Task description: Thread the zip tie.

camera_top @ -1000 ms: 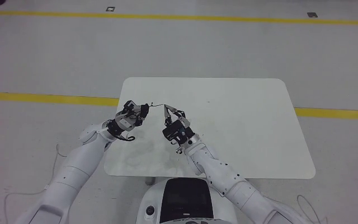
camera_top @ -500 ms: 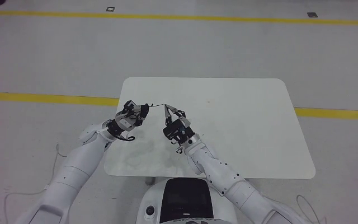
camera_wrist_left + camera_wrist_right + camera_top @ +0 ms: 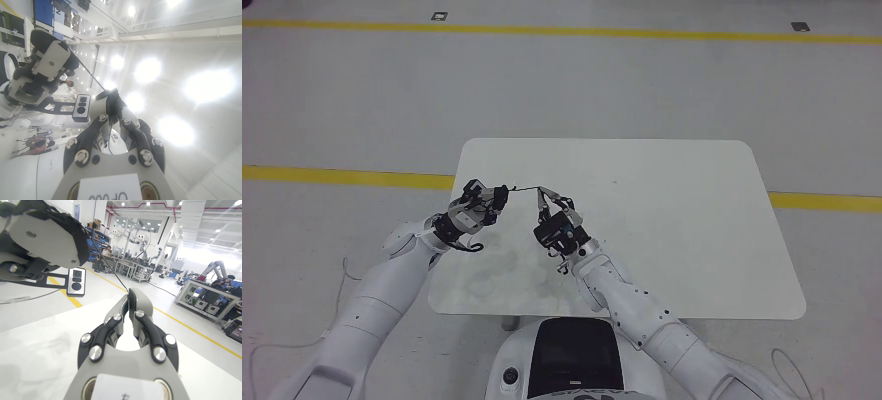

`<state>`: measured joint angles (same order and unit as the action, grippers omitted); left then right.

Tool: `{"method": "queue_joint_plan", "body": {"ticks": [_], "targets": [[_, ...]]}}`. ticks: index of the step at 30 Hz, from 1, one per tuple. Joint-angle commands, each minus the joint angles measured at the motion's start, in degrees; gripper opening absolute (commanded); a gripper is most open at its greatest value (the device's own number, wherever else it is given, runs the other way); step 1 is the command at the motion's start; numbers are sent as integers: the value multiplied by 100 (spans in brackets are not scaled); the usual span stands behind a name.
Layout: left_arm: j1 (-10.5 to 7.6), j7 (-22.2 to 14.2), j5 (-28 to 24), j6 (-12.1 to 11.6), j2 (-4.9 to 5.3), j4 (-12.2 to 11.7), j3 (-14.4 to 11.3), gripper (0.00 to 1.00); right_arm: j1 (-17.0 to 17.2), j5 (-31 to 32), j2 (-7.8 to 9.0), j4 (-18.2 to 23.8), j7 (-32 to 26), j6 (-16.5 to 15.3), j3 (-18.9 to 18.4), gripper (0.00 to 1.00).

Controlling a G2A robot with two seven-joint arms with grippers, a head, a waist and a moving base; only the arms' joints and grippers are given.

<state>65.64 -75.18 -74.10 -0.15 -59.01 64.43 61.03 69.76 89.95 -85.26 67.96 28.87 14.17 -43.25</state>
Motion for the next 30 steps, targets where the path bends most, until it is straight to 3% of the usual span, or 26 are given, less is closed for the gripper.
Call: {"method": "queue_joint_plan", "body": {"ticks": [1, 30], "targets": [[0, 0, 0, 0, 0, 0, 0, 0, -2, 0, -5, -9, -3, -5, -3, 0], [0, 0, 0, 0, 0, 0, 0, 0, -12, 0, -75, -145, -50, -68, -69, 0]]}}
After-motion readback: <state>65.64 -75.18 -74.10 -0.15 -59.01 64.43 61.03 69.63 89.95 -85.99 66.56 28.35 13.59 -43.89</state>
